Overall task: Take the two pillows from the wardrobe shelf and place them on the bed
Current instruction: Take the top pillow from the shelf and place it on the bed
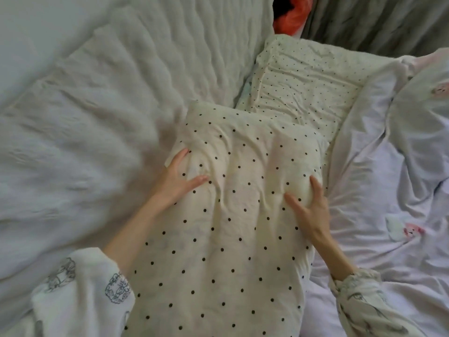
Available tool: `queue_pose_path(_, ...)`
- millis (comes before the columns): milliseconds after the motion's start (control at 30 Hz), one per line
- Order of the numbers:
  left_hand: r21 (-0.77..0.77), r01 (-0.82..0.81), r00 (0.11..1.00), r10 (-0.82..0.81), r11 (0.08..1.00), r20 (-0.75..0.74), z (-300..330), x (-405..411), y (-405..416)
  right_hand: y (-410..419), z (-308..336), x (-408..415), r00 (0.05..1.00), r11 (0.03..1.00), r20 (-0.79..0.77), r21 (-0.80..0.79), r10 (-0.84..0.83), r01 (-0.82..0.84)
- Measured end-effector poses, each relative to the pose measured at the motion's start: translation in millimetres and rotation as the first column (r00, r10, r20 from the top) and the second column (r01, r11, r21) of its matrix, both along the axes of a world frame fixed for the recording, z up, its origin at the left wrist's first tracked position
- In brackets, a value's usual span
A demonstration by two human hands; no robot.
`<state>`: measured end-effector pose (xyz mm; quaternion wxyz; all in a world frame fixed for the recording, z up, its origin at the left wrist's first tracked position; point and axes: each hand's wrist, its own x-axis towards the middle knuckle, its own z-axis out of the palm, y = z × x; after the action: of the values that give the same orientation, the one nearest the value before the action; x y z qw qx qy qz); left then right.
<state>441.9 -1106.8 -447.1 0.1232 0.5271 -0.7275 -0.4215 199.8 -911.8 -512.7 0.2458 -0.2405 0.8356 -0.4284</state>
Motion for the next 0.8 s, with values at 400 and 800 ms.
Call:
queue_pose_path(400, 0.19, -0.024, 0.991, -0.002, 0.982, 0.136, -162, -17, -63, -31, -143, -16, 0.992, 0.96, 0.121, 0.269, 0.04, -0.072)
queue_pose_path(800, 0.238, 0.034, 0.998, -0.019, 0.971, -0.065, -156, -72, -122, -71, -127, -32, 0.952, 0.982, 0.297, 0.189, -0.075, 0.018)
